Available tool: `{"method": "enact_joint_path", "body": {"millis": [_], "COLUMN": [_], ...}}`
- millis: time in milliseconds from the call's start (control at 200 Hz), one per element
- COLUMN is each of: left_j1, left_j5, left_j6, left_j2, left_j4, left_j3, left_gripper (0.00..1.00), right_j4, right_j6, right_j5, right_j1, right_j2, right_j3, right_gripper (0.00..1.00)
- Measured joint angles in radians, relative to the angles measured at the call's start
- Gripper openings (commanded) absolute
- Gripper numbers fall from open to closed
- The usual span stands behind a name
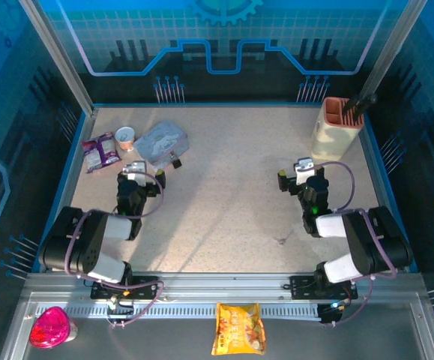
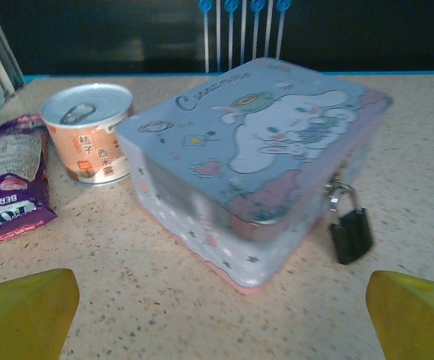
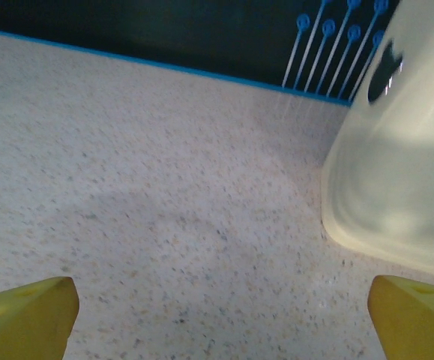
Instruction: Unlock a padlock with a key
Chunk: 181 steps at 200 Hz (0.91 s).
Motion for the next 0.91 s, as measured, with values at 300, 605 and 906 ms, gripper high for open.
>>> {"method": "enact_joint_path", "body": {"millis": [300, 605, 906], "left_j1": [-0.045, -0.048, -0.045], "left_j5": [-0.021, -0.099, -0.1], "left_j6": [-0.052, -0.416, -0.637], "left_j2": [-0.445, -0.724, -0.888], "left_j4": [-0.252, -0.885, -1.289], "left_j3": [-0.018, 0.15, 0.221], "left_gripper": [0.99, 0.99, 0.99], "right_j4": [-0.15, -0.88, -1.323], "right_j6": [-0.047, 0.224, 0.539], "right_j5": [0.066, 0.018, -0.166], "right_j1": [0.155, 0.13, -0.073], "right_j2": [-0.322, -0.668, -0.755], "right_j3": [-0.014, 0.291, 0.35], "right_gripper": [1.0, 1.0, 1.0]}}
